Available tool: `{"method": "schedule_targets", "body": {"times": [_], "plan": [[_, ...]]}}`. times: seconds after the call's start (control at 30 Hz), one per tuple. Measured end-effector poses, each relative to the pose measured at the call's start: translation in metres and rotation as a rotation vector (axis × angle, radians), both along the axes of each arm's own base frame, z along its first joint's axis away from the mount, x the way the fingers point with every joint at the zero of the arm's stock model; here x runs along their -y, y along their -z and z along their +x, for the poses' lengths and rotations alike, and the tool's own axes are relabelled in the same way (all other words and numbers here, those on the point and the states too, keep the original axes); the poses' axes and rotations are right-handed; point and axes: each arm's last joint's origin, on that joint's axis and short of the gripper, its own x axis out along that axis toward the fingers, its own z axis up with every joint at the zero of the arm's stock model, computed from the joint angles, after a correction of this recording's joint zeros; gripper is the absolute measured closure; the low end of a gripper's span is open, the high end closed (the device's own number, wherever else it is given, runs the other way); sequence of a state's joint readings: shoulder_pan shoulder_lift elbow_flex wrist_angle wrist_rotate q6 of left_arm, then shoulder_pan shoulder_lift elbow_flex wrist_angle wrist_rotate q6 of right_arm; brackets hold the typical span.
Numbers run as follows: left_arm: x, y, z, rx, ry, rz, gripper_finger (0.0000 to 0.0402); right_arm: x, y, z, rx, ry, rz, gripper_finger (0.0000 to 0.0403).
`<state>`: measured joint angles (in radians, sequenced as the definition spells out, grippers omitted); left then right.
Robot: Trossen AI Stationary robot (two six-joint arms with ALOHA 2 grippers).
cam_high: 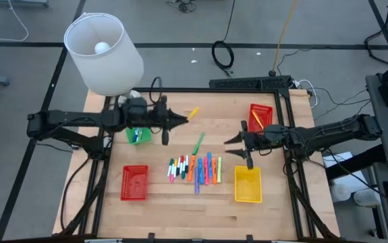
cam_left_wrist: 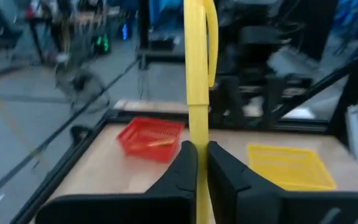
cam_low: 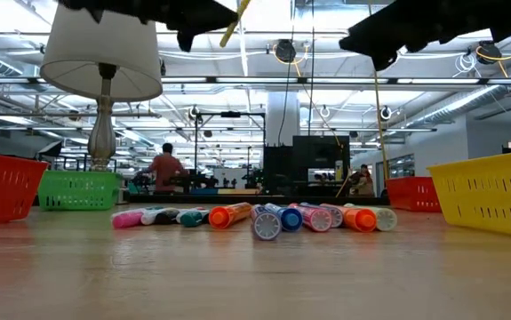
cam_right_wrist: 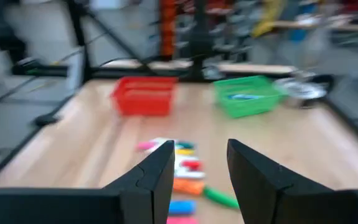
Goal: Pick & Place Markers
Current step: Put the yellow pen into the top red basket, then put the green pen into the top red basket
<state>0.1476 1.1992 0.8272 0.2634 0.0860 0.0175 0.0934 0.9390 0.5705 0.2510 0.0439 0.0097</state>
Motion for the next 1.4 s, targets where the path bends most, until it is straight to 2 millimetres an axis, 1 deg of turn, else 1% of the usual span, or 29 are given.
{"method": "schedule_targets", "body": {"times": [0.07,0.2,0.27,0.37,0.43,0.57,0.67,0.8,0.87,0.93,1.03,1.1,1.13,1.2,1.27,1.33,1.4], "plan": [[0.009,0.011,0.001,0.060,0.036,0.019,0.0399,0.001,0.002,0.003,0.045,0.053,-0.005,0.0268],[0.028,0.030,0.005,0.122,0.143,0.068,0.0400,0.001,0.013,0.010,0.140,0.051,-0.035,0.0261],[0.037,0.033,0.010,0.138,0.180,0.098,0.0400,0.000,0.018,0.017,0.149,0.046,-0.074,0.0249],[0.045,0.042,0.017,0.128,0.189,0.133,0.0400,-0.001,0.024,0.025,0.165,0.045,-0.121,0.0219],[0.047,0.046,0.020,0.120,0.192,0.155,0.0401,-0.001,0.024,0.026,0.172,0.046,-0.117,0.0199],[0.047,0.046,0.020,0.119,0.192,0.160,0.0401,0.000,0.023,0.025,0.171,0.055,-0.089,0.0171],[0.047,0.046,0.020,0.116,0.195,0.160,0.0400,0.000,0.021,0.023,0.176,0.055,-0.081,0.0164],[0.047,0.046,0.020,0.114,0.194,0.142,0.0400,0.000,0.022,0.022,0.159,0.054,-0.083,0.0166],[0.046,0.048,0.020,0.092,0.171,0.072,0.0396,0.000,0.024,0.022,0.134,0.053,-0.085,0.0168],[0.043,0.054,0.021,-0.009,0.057,-0.048,0.0389,0.000,0.026,0.022,0.114,0.052,-0.087,0.0169],[0.032,0.062,0.022,-0.283,-0.148,-0.149,0.0365,0.000,0.027,0.022,0.102,0.066,-0.092,0.0167],[0.026,0.063,0.030,-0.399,-0.213,-0.206,0.0336,0.001,0.027,0.022,0.105,0.096,-0.111,0.0166],[0.025,0.061,0.036,-0.428,-0.224,-0.234,0.0318,0.002,0.027,0.022,0.104,0.112,-0.119,0.0165],[0.024,0.066,0.048,-0.511,-0.233,-0.271,0.0276,0.003,0.027,0.022,0.101,0.129,-0.127,0.0165],[0.023,0.067,0.068,-0.532,-0.224,-0.284,0.0231,0.003,0.026,0.021,0.102,0.143,-0.130,0.0165],[0.021,0.075,0.082,-0.632,-0.227,-0.303,0.0188,0.003,0.024,0.020,0.109,0.151,-0.133,0.0165],[0.019,0.089,0.098,-0.726,-0.214,-0.352,0.0150,0.003,0.022,0.016,0.100,0.149,-0.136,0.0165]]}}
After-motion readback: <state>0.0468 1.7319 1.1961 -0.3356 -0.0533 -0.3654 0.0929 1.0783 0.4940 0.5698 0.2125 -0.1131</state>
